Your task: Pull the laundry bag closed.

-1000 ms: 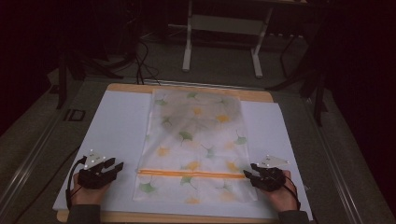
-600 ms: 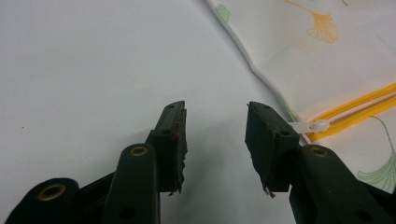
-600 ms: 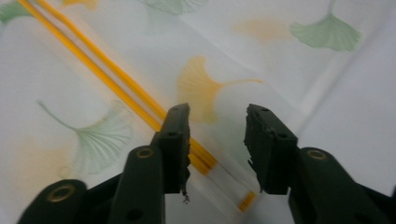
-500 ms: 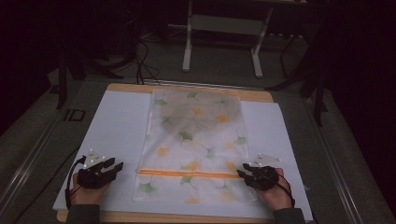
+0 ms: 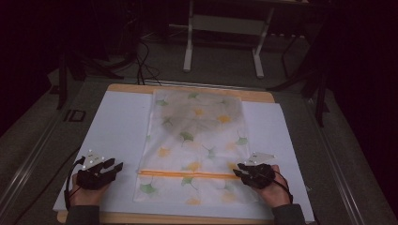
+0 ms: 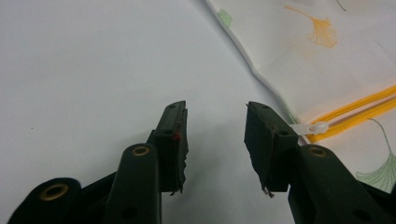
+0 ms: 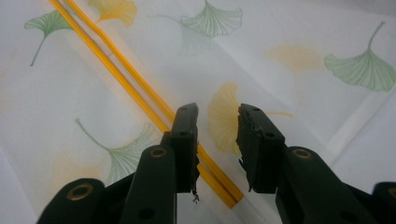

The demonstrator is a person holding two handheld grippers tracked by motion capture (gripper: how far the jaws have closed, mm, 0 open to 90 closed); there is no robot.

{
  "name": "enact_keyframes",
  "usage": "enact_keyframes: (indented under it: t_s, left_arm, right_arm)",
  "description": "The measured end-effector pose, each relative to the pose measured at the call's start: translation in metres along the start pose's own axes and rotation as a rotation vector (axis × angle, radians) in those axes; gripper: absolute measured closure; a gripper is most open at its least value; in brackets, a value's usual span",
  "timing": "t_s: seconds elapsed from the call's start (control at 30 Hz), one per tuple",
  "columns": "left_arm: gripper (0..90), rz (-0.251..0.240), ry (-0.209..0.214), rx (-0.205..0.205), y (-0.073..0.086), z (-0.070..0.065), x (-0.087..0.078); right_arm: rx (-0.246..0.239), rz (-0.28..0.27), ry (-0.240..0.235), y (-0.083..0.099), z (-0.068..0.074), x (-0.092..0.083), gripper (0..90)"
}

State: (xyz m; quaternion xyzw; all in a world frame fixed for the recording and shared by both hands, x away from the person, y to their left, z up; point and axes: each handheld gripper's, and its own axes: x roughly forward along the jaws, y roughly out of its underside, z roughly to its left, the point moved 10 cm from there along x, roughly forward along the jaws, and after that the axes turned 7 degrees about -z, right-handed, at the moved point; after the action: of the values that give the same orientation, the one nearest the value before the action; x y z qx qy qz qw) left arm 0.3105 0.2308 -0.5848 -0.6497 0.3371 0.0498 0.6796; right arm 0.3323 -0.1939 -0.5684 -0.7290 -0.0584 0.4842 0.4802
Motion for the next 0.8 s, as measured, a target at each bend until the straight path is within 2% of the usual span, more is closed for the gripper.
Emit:
enact_keyframes:
  t_s: [0.47,0.8]
  left_arm:
    - [58.5,0.000,0.019,0.011,-0.001,-0.003,-0.001]
    - [58.4,0.001,0.027,0.013,0.000,-0.003,-0.001]
  right_arm:
    - [-0.076,0.036,-0.039,-0.020,0.014,0.014,69.0]
    - [-0.155,0.080,-0.065,-0.035,0.026,0.030,70.6]
